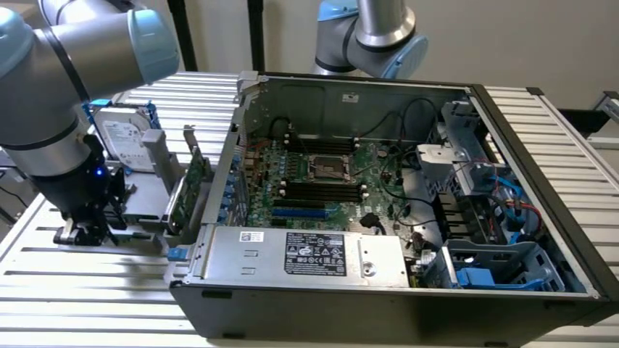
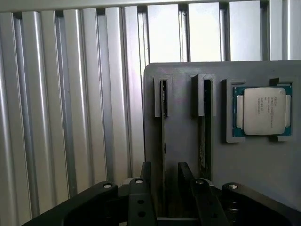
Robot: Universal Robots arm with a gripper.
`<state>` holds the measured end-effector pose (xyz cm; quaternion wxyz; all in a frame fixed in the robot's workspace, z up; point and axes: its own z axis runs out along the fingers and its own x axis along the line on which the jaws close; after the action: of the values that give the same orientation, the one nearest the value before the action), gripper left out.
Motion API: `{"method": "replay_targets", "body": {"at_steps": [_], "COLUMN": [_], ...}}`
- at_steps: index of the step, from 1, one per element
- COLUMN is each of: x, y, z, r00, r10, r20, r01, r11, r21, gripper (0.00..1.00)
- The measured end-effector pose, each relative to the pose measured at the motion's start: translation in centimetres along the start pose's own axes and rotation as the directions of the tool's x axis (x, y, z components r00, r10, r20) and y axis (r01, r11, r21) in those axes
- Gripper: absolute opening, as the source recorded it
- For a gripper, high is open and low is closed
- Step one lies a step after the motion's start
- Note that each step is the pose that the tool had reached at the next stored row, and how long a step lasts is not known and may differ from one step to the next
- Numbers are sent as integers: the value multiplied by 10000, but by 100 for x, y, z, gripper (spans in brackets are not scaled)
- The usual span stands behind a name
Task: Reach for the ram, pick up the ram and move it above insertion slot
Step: 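Pick up the ram and move it above insertion slot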
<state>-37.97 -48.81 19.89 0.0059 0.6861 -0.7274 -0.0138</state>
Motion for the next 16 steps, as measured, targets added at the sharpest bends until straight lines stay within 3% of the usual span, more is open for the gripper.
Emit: {"method": "replay_targets", "body": {"at_steps": [5,9,16], "x": [17,21,23], "y": [-1,-2,-2], "z": [1,11,29], "r00": [9999,9997,9985], "r10": [-14,-108,-499], "r20": [107,207,233], "r01": [15,111,504], "r11": [9999,9998,9985], "r21": [-107,-150,-204], "gripper": [36,36,34]}}
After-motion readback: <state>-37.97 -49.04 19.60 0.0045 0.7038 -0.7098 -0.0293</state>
